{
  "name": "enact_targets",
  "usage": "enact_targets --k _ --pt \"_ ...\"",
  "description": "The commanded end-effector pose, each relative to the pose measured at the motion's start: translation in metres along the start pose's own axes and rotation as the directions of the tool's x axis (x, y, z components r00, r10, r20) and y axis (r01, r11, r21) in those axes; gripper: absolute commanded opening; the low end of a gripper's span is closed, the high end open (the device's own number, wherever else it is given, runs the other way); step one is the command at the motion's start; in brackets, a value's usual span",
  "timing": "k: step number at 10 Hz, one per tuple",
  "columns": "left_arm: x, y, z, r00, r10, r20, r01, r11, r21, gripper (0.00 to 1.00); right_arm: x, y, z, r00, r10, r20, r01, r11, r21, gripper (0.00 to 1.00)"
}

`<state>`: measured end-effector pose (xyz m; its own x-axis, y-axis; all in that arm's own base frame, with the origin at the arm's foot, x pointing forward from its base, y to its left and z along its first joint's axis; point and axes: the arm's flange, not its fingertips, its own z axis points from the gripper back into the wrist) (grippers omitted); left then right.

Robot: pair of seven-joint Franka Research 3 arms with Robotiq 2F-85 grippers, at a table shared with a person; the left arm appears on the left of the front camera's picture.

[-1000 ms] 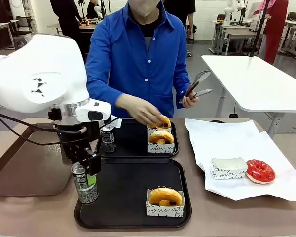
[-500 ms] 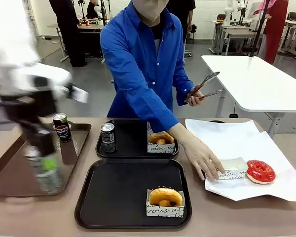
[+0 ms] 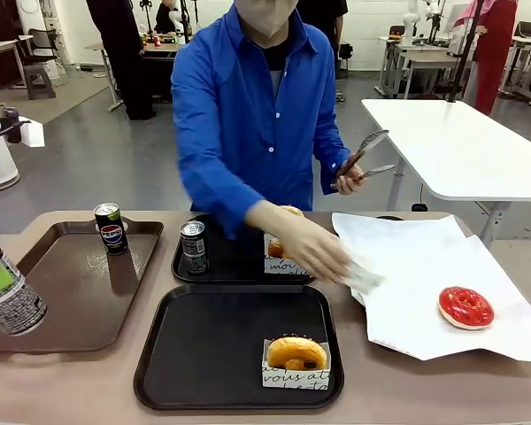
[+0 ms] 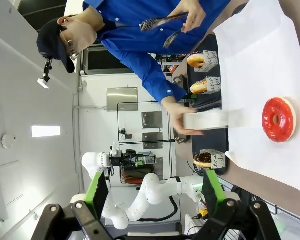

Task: Set up donuts and drinks on trays.
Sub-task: Pick up one Pepsi coke from the Handle tray and place it on the Flat Tray without a Pepsi coke.

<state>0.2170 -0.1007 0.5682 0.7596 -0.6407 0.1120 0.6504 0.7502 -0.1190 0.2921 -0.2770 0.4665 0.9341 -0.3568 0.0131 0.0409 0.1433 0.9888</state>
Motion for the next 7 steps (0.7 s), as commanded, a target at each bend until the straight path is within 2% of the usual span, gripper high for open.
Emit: enact_targets --k 1,7 --pt "-0.0020 -0.0094 0.0056 1.000 -0.023 -0.003 0.023 1.000 -0.003 0.59 -0.0007 0.0012 0.0002 1.000 0.004 0.000 -0.004 1.000 0.015 1.00" --pt "-0.0020 -0.0094 0.0056 1.000 -0.023 -0.003 0.023 1.000 -0.003 0.59 -0.0007 0.0012 0.0002 1.000 0.004 0.000 -0.004 1.000 0.015 1.00"
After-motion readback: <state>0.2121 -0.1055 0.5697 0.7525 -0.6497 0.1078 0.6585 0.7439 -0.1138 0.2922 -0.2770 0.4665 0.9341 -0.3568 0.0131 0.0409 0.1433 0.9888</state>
